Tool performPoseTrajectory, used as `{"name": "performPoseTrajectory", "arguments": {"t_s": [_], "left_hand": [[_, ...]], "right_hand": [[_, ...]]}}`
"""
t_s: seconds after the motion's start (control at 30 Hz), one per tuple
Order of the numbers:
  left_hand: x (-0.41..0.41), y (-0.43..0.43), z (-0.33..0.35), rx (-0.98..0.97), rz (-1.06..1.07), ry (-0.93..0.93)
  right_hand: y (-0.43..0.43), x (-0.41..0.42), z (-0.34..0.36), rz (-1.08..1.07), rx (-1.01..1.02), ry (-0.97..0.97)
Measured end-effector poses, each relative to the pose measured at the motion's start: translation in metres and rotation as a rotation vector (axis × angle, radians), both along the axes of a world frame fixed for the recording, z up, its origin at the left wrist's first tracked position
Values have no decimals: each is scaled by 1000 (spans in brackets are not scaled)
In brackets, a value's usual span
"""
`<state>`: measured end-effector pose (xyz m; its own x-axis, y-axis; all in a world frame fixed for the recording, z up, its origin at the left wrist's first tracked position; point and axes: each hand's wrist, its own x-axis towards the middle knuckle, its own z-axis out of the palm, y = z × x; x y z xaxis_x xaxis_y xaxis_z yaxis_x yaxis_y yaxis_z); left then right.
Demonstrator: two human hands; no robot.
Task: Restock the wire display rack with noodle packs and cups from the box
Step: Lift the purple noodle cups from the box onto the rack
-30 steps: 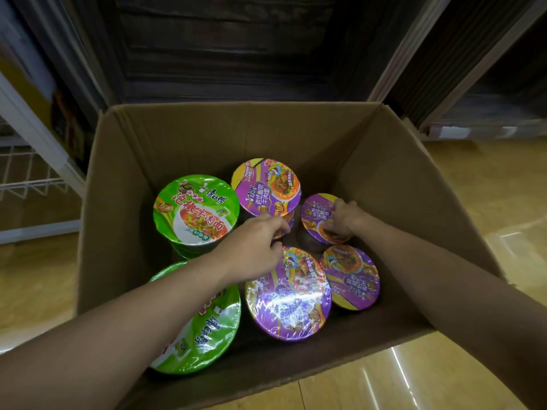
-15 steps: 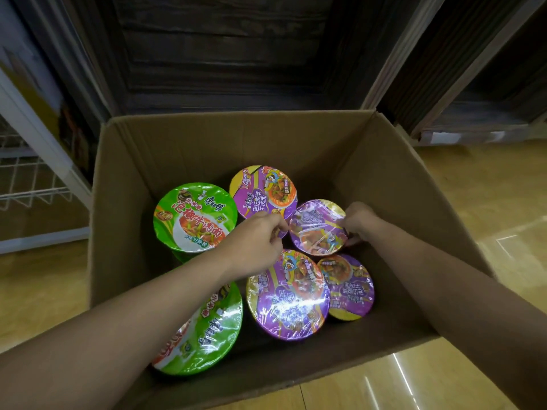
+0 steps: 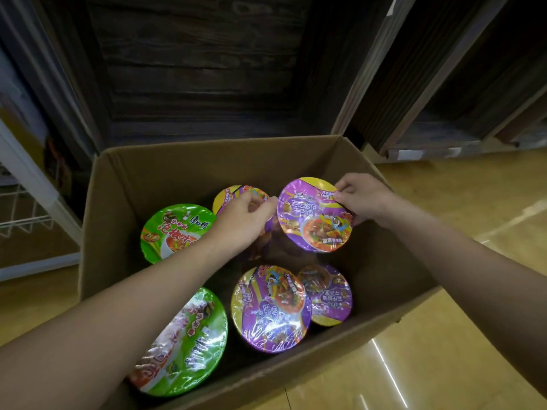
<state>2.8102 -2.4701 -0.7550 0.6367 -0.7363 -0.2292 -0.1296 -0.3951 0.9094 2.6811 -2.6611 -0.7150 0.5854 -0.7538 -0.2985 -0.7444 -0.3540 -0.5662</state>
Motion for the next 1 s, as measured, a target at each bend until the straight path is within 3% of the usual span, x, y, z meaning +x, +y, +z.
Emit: {"name": "performPoseTrajectory", "arguments": {"t_s": [0.13,0.27,0.37,0.43,0.5,0.6,0.67,0.83,1.0], "left_hand": [[0,0,5,14,-21,194],[6,9,4,57,-1,168],[11,18,10,103,13,131],[15,24,13,129,29,134],[19,30,15,150,51,138],[23,37,17,171,46,134],[25,40,16,177,51,157],[28,46,12,198,67,195],[27,48,13,190,76,194]], "right_hand": [[12,5,8,150,71,-61],[12,6,-1,281,296,-52],[9,2,-26,266,526,0],[8,9,-44,265,565,66],[7,16,-63,332,437,181],[2,14,-93,617,79,577],[1,5,-116,737,-19,752],[2,-4,-141,852,23,927],[-1,2,-134,877,-74,907]]}}
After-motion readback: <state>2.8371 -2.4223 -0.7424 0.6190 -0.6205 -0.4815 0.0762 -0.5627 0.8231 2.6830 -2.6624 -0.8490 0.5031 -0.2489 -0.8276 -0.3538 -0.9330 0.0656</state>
